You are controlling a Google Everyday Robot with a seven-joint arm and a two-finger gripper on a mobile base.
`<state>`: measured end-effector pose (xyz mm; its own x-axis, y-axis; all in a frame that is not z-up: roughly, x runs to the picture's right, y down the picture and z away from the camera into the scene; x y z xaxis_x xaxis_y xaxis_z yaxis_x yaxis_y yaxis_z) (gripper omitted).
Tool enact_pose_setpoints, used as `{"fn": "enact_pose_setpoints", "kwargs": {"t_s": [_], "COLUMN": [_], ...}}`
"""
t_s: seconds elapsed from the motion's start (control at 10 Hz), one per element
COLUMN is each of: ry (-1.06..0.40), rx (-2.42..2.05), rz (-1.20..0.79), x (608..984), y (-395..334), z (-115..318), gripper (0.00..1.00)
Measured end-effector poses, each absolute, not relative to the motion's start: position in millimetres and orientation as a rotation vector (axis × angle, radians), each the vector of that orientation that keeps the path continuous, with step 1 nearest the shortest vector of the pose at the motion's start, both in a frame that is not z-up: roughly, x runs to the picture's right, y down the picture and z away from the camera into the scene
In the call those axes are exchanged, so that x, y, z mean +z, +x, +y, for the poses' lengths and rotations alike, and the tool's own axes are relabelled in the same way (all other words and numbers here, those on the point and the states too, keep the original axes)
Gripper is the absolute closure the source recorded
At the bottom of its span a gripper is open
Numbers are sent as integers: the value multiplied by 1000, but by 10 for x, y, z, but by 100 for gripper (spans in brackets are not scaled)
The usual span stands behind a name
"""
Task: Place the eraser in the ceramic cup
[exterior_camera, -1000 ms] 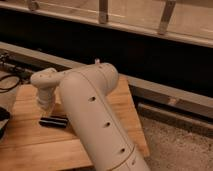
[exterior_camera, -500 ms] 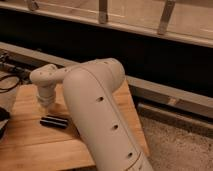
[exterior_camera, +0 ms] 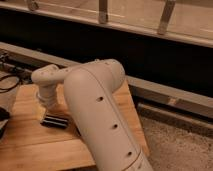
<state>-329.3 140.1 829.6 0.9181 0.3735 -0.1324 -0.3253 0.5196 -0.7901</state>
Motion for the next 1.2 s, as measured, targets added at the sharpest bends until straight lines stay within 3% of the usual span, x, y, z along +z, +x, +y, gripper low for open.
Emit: {"fn": "enact_pose_setpoints", "kwargs": {"t_s": [0.6,1.2], "ry": [-1062,-1055], "rx": [348,348], "rz": [-33,-32], "x": [8430,8417], "y": [-3592,-3563], "z": [1838,1773], "gripper": [20,20]}}
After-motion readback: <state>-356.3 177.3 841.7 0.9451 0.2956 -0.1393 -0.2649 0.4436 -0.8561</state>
